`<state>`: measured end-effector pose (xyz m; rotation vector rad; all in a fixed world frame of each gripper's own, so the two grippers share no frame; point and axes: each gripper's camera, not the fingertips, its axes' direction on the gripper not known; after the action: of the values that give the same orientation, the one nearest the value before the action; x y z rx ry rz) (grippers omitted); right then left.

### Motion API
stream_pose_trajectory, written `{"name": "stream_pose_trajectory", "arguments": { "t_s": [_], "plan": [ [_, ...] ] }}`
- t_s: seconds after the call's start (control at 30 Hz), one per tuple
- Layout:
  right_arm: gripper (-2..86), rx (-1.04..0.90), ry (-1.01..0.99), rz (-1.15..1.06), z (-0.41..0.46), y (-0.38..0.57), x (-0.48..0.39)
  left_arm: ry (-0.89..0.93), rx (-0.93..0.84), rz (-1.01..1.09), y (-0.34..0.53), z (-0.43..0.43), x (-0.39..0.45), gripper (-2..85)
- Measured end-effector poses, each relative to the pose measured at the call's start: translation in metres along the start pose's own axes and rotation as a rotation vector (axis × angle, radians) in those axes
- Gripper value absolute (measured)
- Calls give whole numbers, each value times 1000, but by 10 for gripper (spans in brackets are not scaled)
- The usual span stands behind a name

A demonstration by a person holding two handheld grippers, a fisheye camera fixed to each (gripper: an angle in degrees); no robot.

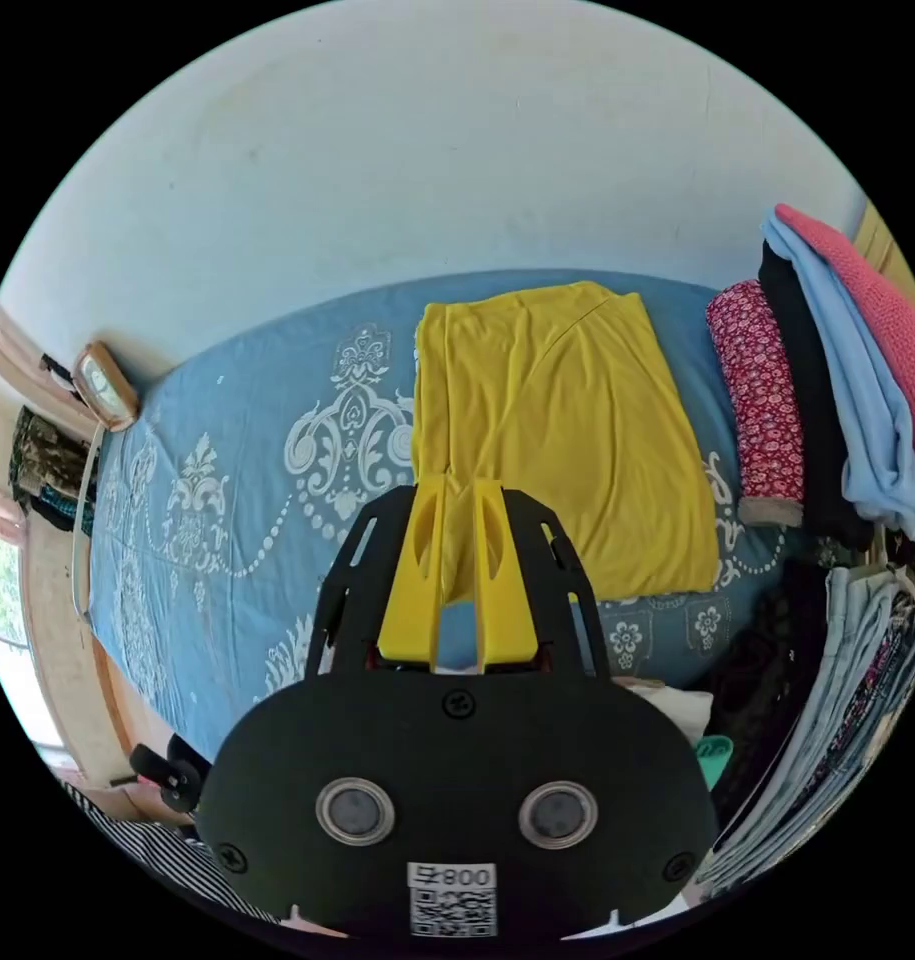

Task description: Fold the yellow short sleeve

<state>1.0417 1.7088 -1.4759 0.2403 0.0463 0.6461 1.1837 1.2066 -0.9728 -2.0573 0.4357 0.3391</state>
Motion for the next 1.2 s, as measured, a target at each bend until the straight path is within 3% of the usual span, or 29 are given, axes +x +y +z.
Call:
{"name": "stream_pose_trajectory", "arguments": {
  "t_s": [0.33,0.7,0.87,1.07,1.2],
  "plan": [
    [48,-43,129,-32,78,-82,-36,80,-35,-47,-13,-33,-6,2],
    [29,106,-105,120,75,-99,-2,85,-12,-106,-40,-81,25,2],
    [55,95,-75,98,93,-119,-3,98,-11,-124,-61,-89,39,3],
    [27,34,36,73,140,-132,-10,123,-22,-126,-97,-86,59,3],
    [8,82,-70,148,149,-121,12,136,-23,-117,-124,-85,80,2]
  ]
}}
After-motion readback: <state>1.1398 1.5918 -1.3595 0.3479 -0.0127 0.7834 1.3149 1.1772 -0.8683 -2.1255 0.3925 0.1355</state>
